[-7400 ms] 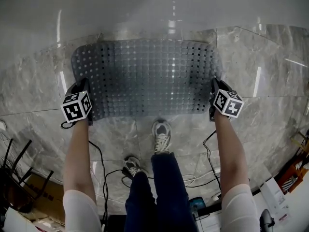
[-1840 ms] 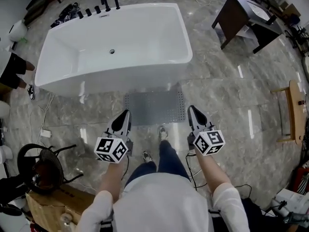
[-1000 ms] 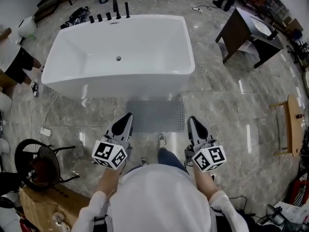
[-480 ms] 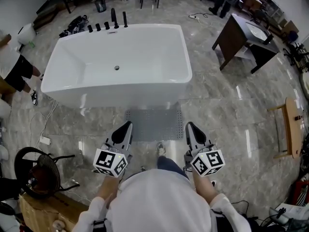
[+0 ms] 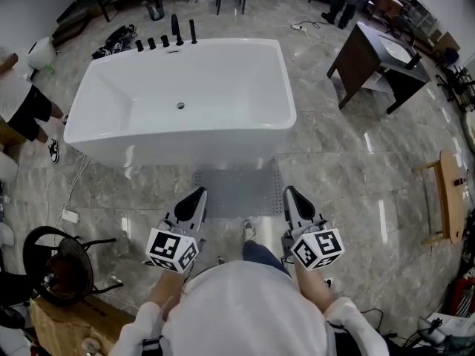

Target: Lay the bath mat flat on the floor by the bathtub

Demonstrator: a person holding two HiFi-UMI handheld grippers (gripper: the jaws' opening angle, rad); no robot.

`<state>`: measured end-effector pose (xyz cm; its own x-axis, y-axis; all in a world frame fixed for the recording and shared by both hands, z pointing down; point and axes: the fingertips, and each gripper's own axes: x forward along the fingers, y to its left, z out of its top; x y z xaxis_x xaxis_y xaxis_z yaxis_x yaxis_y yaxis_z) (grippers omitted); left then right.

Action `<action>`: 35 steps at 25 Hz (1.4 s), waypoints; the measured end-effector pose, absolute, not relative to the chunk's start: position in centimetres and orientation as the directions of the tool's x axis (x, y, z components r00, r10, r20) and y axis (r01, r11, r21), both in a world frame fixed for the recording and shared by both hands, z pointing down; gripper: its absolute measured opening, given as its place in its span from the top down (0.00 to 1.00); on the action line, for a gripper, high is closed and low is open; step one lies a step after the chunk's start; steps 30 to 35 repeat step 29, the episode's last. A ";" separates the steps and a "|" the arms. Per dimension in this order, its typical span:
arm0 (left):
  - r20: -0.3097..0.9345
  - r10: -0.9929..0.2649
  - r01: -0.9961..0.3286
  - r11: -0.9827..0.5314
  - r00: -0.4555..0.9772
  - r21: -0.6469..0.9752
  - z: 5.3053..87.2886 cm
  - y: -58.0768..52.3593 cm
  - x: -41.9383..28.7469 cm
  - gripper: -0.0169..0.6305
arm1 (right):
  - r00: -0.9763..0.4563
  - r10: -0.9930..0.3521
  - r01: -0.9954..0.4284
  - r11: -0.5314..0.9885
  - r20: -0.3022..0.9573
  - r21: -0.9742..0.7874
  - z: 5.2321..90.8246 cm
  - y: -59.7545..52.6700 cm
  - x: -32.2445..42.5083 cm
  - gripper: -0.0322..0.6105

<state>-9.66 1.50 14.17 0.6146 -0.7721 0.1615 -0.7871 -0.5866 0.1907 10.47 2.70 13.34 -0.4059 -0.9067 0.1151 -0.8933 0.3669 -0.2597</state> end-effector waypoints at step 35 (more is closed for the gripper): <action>0.154 -0.801 -0.813 -0.552 0.579 0.187 14.2 0.7 -10.9 0.91 | -0.365 -0.919 -0.917 0.327 0.150 -0.230 13.8 2.2 10.8 0.90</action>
